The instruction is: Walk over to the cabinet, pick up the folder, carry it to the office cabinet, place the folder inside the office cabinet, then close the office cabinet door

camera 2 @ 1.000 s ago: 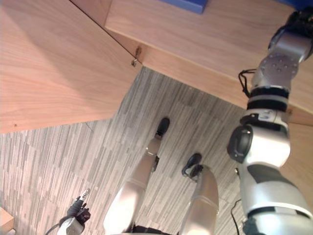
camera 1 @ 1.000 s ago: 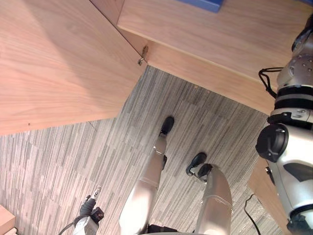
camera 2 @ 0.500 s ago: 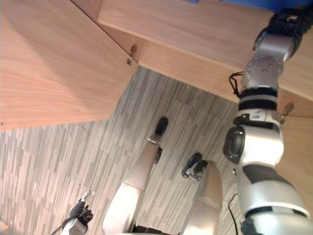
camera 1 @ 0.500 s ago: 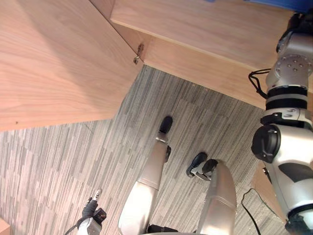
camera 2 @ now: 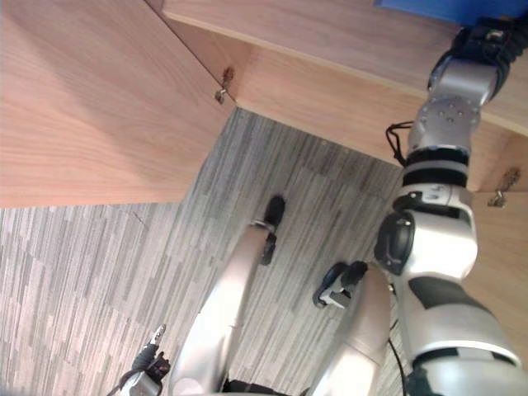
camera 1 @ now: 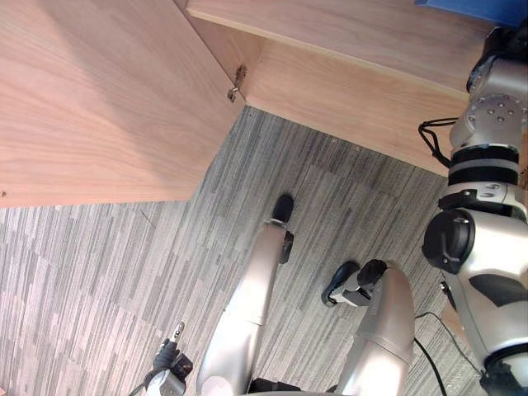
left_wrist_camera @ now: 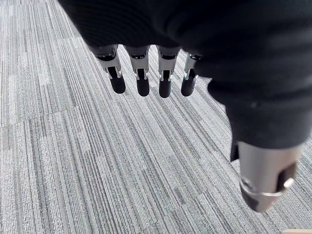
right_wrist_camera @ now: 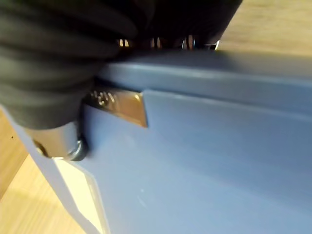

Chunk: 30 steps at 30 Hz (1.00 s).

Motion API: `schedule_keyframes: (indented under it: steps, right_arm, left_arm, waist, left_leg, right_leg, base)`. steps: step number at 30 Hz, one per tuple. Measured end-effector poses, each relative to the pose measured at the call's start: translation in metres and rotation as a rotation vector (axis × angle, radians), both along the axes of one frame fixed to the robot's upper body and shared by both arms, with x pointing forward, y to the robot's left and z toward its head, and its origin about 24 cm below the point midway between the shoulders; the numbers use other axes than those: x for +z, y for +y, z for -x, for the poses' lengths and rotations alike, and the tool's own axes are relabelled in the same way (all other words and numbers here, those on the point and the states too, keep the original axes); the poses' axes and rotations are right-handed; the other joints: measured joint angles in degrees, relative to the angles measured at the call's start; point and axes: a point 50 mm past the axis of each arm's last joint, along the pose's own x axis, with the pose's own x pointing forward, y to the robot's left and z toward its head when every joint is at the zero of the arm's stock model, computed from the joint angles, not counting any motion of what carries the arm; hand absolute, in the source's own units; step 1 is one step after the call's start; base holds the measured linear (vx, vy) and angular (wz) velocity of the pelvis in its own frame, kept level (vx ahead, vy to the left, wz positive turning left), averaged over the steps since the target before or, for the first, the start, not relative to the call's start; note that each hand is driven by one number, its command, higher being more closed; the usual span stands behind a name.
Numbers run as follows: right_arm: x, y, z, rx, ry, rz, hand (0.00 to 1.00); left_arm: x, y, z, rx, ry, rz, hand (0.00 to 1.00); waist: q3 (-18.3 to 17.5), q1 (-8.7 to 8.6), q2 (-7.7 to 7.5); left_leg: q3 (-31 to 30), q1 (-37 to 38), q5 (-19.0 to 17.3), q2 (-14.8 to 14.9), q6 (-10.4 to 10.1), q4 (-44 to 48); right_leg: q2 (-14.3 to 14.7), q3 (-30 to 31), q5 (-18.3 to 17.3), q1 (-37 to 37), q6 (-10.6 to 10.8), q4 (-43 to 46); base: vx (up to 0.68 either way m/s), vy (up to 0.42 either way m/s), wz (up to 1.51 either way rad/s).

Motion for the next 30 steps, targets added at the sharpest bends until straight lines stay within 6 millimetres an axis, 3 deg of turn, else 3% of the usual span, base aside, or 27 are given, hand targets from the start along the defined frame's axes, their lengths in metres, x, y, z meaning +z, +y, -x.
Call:
schedule_keyframes:
  steps: [1,10,13,21,26,30]
  right_arm:
    - [0.001,0.0,0.0,-0.001,-0.004,0.0,0.0]
    - [0.003,-0.005,0.004,-0.027,-0.025,0.003,0.0]
    - [0.006,-0.003,0.003,-0.045,0.011,0.118,0.0]
    - [0.011,0.016,-0.011,-0.105,0.261,0.869,0.0]
    - [-0.004,0.016,-0.021,-0.174,0.481,1.301,0.0]
    - [-0.019,0.016,-0.025,-0.214,0.6,1.518,0.0]
  left_arm:
    - [0.0,0.0,0.0,-0.004,0.001,-0.003,0.0]
    - [0.0,0.002,0.001,0.0,0.002,-0.009,0.0]
    - [0.0,0.004,0.002,0.012,0.002,-0.012,0.0]
    - [0.004,0.016,0.0,0.0,-0.027,-0.042,0.0]
    - [0.013,0.032,-0.005,-0.03,-0.069,-0.086,0.0]
    - [0.021,0.039,-0.014,-0.069,-0.111,-0.127,0.0]
  waist:
    - [0.0,-0.02,0.0]
    - [0.0,0.27,-0.01]
    - [0.0,0.1,-0.02]
    - [0.0,-0.93,-0.15]
    - [0.0,-1.22,-1.42]
    - [-0.3,-1.47,-2.36]
  left_leg:
    - [0.0,0.0,0.0,0.0,0.0,0.0]
    - [0.0,-0.2,0.0,0.0,0.1,-0.5]
    - [-0.1,-0.2,0.2,0.0,0.0,-0.7]
    - [-0.7,0.9,1.1,0.0,-0.1,-2.7]
    - [-1.0,4.4,2.9,0.8,-0.3,-7.9]
    - [-1.0,7.4,4.0,0.8,-0.3,-11.4]
  right_leg:
    - [0.0,0.0,0.0,0.0,0.0,0.0]
    - [-0.1,-0.4,0.0,0.0,0.0,-0.6]
    - [0.0,-0.5,0.0,0.1,0.0,-1.0]
    - [0.1,-1.7,0.4,1.6,-0.1,-3.2]
    - [0.7,-3.5,2.1,4.6,-0.6,-7.6]
    - [0.7,-4.0,2.7,7.0,-0.5,-10.1]
  base:
    - [0.07,-0.042,0.01]
    - [0.06,-0.027,0.01]
    - [0.06,-0.02,0.01]
    - [0.07,-0.014,0.02]
    - [0.06,-0.02,0.01]
    - [0.06,-0.016,0.07]
